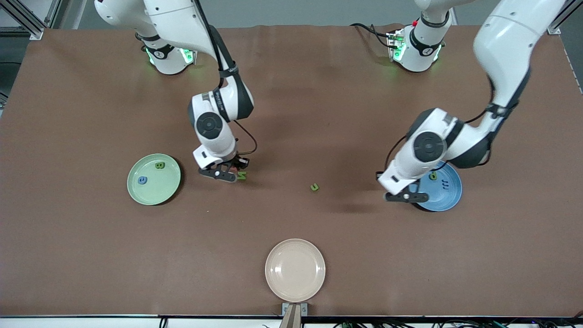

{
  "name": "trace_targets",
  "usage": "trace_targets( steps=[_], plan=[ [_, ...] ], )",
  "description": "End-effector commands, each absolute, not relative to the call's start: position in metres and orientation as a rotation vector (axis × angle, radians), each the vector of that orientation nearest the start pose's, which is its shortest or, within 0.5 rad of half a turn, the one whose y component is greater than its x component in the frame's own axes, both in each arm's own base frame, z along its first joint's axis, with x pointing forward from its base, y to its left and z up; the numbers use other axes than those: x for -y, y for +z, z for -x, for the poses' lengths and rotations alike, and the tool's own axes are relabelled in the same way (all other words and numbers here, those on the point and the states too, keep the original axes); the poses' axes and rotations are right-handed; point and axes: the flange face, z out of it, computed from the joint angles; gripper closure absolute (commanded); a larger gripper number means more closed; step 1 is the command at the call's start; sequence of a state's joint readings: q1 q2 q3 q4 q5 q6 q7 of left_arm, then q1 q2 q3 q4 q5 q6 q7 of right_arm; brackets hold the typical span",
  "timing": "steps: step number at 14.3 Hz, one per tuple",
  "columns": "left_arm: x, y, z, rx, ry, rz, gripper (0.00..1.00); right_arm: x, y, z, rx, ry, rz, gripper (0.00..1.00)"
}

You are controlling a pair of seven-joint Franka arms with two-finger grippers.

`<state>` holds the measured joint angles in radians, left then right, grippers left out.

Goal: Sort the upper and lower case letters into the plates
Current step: 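Drop the x with the left gripper while the right gripper drops the Q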

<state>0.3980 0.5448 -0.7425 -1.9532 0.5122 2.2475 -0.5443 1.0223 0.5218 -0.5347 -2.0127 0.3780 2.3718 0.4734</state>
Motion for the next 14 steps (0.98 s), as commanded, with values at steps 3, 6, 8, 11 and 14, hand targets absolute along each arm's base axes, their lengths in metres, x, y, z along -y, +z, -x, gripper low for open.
trace_targets(
  steps=[3, 6, 8, 11, 14],
  plan=[
    [0.104, 0.229, -0.563, -0.265, -0.024, 3.022, 0.94, -0.177, 0.264, -0.54, -0.151, 0.152, 3.133, 0.99],
    [0.077, 0.214, -0.569, -0.284, -0.031, 3.007, 0.94, -0.122, 0.261, -0.542, -0.011, 0.142, 3.154, 0.99],
    [0.065, 0.205, -0.571, -0.301, -0.017, 3.012, 0.94, -0.096, 0.252, -0.54, 0.047, 0.094, 3.171, 0.99],
    [0.05, 0.195, -0.578, -0.31, -0.008, 3.026, 0.94, -0.061, 0.246, -0.544, 0.041, 0.046, 3.178, 0.99],
    [0.045, 0.192, -0.588, -0.312, -0.017, 3.04, 0.94, -0.056, 0.24, -0.545, 0.034, 0.034, 3.187, 0.99]
  ],
)
